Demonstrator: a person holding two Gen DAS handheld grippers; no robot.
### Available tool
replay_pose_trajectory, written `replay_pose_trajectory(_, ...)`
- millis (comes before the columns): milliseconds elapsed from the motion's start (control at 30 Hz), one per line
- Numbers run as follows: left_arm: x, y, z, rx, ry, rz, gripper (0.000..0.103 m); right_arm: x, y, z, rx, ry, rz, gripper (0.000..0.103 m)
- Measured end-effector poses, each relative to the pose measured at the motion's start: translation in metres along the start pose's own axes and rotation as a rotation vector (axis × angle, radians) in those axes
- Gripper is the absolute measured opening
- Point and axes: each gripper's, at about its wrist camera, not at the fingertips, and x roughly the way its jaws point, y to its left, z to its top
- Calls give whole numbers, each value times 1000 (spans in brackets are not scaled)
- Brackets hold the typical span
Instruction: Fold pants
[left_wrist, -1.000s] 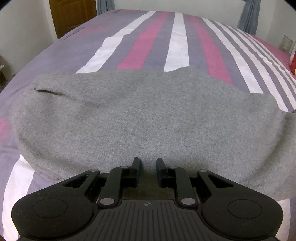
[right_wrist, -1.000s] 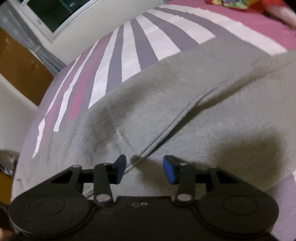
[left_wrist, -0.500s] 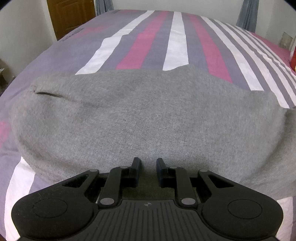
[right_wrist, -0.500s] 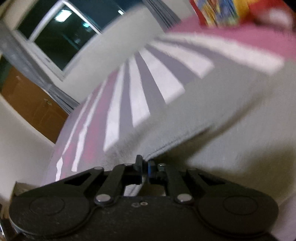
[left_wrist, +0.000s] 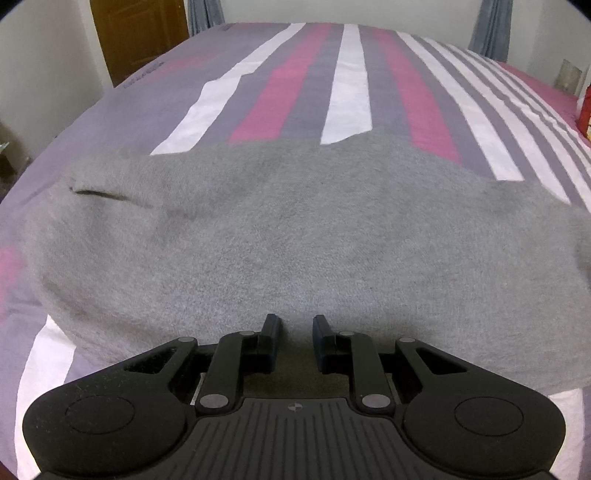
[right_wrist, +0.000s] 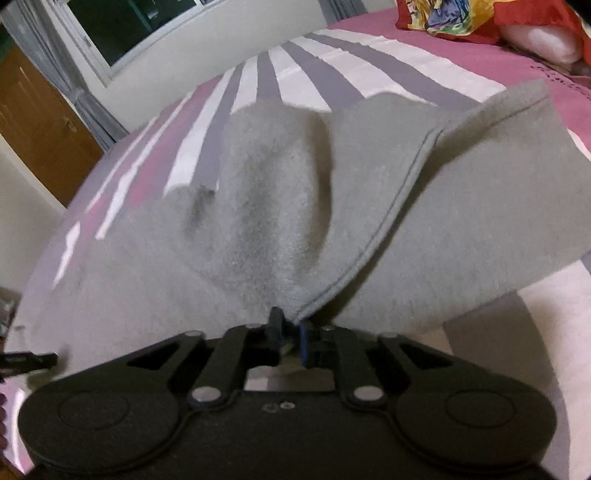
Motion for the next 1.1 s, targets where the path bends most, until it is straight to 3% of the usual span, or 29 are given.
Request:
replay_pose_trajectory(100,-8,-11,1,16,-25,-21,21,-11,-13,12,35,-38,26,31)
replay_pose_trajectory(267,-8,-38,2,50,-15,-61,21,-13,-41,32,116,-70,22,38)
replay_pose_trajectory(367,-5,-48,-1,67,-11,-45,22,-19,-59,40,175,-104,14,39)
replay_pose_trajectory(400,-4,-50,-1,72,-11,-38,24,-18,-65,43,196,-113,13,39)
replay_pose_trajectory(500,-3,-51,-2,72,-14,-19,44,-8,-86,55,258,-117,6,39)
replay_pose_trajectory(600,-3,-44,-4,42,-8,-6,53,2,-98,61,343,-102,103,39)
replay_pose_trajectory(667,-3,-42,-4,30,-4,-9,55,3,-95,63,333,-117,161,34)
replay_pose_trajectory(767,-2,-43,-6,44,-7,-4,56,-2,-84,68,270,-152,198,14)
replay_pose_trajectory(867,-1,-44,-5,40,-5,1,56,-3,-80,79,252,-168,243,12)
replay_pose_trajectory(933,-1,-44,-5,42,-6,3,56,4,-77,91,227,-172,213,16)
replay_pose_trajectory(1000,0,-44,-5,45,-7,3,57,15,-75,104,218,-172,149,30)
replay_pose_trajectory(1100,0,-43,-5,43,-8,-1,57,28,-77,116,211,-157,66,31)
